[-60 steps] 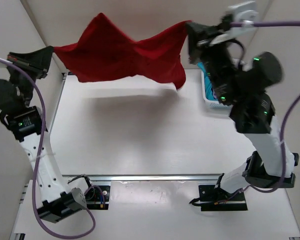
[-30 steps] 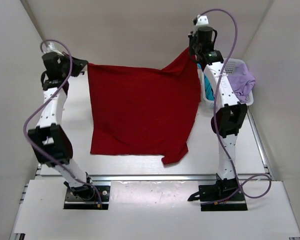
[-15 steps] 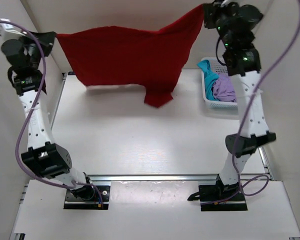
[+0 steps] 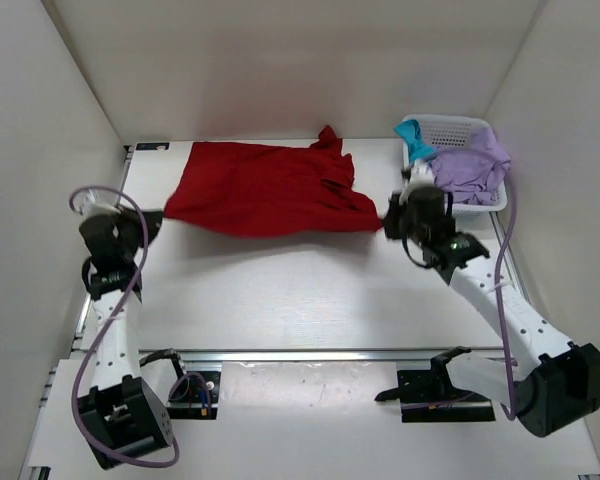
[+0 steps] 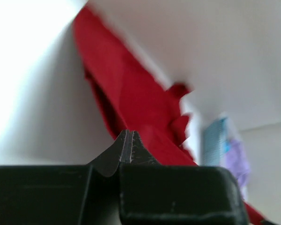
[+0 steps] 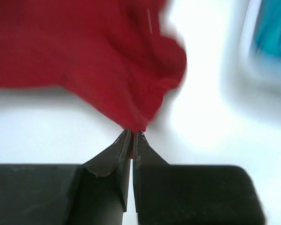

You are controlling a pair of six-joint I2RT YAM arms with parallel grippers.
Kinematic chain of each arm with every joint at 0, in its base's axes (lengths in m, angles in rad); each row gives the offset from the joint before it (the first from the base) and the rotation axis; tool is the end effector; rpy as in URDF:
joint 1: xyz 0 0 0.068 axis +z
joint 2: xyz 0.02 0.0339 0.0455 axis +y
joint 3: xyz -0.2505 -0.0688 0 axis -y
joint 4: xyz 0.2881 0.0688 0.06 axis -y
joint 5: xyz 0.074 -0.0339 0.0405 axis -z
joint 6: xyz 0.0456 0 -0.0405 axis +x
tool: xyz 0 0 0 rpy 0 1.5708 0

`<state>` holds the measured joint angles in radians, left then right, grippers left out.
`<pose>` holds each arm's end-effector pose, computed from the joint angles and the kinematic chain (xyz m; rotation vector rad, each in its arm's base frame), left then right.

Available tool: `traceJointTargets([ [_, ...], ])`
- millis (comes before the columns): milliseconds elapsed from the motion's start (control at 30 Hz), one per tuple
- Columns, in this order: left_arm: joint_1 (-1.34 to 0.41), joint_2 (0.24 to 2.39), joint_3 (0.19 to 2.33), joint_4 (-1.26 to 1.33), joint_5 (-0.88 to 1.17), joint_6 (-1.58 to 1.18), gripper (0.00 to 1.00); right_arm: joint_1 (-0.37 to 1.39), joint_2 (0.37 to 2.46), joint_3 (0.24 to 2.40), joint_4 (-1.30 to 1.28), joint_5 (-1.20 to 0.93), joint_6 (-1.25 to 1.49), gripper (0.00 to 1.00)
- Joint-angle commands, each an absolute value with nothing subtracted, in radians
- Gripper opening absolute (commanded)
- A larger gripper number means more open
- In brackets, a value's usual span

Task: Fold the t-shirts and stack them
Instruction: Flatten out the tshirt

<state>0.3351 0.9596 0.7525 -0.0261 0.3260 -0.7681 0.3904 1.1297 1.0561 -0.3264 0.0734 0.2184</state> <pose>0.2735 0.0798 0.2910 -0.7511 1.6713 -0.6003 0.2924 0.1167 0.3321 -0.1223 1.9802 0.3246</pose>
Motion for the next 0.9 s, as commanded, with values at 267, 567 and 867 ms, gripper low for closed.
traceJointTargets([
  [267,0.336,0.737,0.431,-0.214,0.247,-0.580,0.00,0.464,0.679,0.526,-0.529,-0.043,0.582,0.00],
  [567,0.331,0.666,0.416,-0.314,0.248,-0.531,0.00,0.621,0.316,0.488,-0.767,0.081,0.853,0.01],
  [867,0.354,0.722,0.420,-0.267,0.287,-0.558,0.00,0.510,0.399,0.426,-0.700,0.006,0.798,0.00],
])
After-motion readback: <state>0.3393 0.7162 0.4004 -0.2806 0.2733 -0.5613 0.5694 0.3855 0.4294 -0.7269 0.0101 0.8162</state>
